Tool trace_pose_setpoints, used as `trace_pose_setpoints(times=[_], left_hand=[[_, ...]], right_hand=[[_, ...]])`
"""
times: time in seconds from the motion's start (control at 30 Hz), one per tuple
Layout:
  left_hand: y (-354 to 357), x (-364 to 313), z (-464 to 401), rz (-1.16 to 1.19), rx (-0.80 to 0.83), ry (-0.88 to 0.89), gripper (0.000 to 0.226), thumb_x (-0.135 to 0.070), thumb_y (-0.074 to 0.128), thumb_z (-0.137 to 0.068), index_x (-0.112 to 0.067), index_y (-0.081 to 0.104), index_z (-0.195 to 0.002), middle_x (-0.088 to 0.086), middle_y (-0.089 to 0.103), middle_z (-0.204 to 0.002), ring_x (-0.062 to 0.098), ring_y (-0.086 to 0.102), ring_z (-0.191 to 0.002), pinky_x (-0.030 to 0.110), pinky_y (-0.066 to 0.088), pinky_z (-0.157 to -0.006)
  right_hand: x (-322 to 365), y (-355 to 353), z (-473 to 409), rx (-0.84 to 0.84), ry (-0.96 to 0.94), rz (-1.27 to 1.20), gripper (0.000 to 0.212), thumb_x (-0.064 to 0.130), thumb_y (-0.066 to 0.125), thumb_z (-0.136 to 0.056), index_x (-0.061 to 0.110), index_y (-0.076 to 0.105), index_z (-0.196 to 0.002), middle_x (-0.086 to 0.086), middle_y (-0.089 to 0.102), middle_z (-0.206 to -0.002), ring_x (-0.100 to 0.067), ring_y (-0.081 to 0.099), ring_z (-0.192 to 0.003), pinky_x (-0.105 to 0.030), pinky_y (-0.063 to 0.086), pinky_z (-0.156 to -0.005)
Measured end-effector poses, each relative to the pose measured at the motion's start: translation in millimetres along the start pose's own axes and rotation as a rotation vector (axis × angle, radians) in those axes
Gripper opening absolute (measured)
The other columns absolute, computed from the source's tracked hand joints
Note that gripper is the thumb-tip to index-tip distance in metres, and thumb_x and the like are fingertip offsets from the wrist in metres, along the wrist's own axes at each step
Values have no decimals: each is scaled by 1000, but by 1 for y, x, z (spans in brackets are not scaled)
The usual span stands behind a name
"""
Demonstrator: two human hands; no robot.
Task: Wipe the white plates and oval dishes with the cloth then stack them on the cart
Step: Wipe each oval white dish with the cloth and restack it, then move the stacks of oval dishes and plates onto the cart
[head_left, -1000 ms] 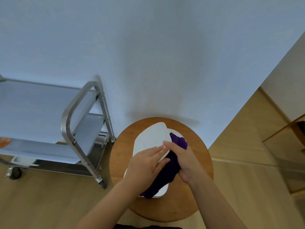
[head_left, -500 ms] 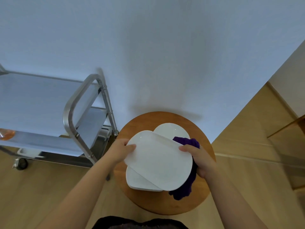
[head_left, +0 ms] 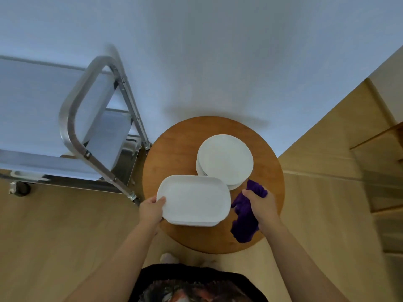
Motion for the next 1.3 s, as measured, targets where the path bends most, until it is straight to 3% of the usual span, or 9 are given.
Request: trace_pose_setpoints(times=[0.23,0.47,0.6,0.73,0.83,0.93,1.0,1.13,1.3], left_hand=[[18,33,-26,-167,-40,-16,36,-19,52,-97,-4,54,-129,16,60,-124,33,58,-111,50,49,-96],[27,15,-40,-677,-50,267,31,-26,48,-98,-2,65,-106,16,64,-101,32,58,-98,41,49,-90],[25,11,-43,-848,-116,337,33,-25,42,-99,-4,63,-116,19,59,-113,32,52,-107,38,42,-93],[30,23,-53,-805,-63,301,36,-19,46,-97,-11,53,-131,19,54,-119,34,53,-107,44,46,-95],[31,32,-59,-759,-38,270,36,-14,52,-92,-8,56,-127,20,56,-118,35,55,-102,45,48,-91],[29,37,-63,-677,-28,258,35,-11,52,-90,-8,58,-125,18,59,-117,34,57,-101,48,50,-90],[28,41,-66,-588,-25,211,39,-13,52,-90,-10,54,-130,16,57,-121,33,56,-106,50,49,-92],[34,55,-75,-280,34,-49,52,-36,48,-96,-18,38,-143,5,49,-139,28,49,-122,48,45,-101],[41,64,-89,-176,105,-105,48,-50,39,-97,-23,44,-137,-1,52,-130,20,51,-112,38,44,-91]], right_hand=[[-45,-4,-22,-86,23,183,8,11,61,-84,11,55,-80,-11,61,-72,-29,59,-71,-45,53,-75],[-69,6,-48,-77,33,311,15,12,58,-84,25,54,-76,-5,64,-73,-30,64,-74,-41,54,-69],[-81,16,-67,-61,26,405,28,22,62,-85,23,55,-112,2,63,-95,-23,61,-90,-35,50,-74],[-86,26,-83,-44,14,573,77,35,72,-80,16,32,-143,-6,41,-140,-26,42,-125,-39,39,-101],[-92,34,-93,5,50,795,82,43,65,-84,14,22,-148,-13,21,-154,-32,23,-139,-46,25,-113],[-83,41,-90,-50,-104,750,58,32,54,-93,8,35,-142,-13,32,-148,-30,30,-136,-41,28,-111],[-86,53,-83,23,-129,561,41,26,50,-96,7,46,-132,-3,49,-125,-20,46,-117,-30,38,-94],[-122,78,-84,255,162,403,38,38,48,-96,16,49,-127,7,53,-109,-8,52,-93,-14,40,-65],[-105,85,-103,115,-139,638,38,40,57,-90,17,55,-120,0,44,-114,-15,41,-106,-28,37,-92]])
Point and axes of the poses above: each hand's wrist, its own z-axis away from the middle knuckle, its own y-axis out of the palm, x = y × z, the point moved 8 cm from there along -z, towards the middle knuckle
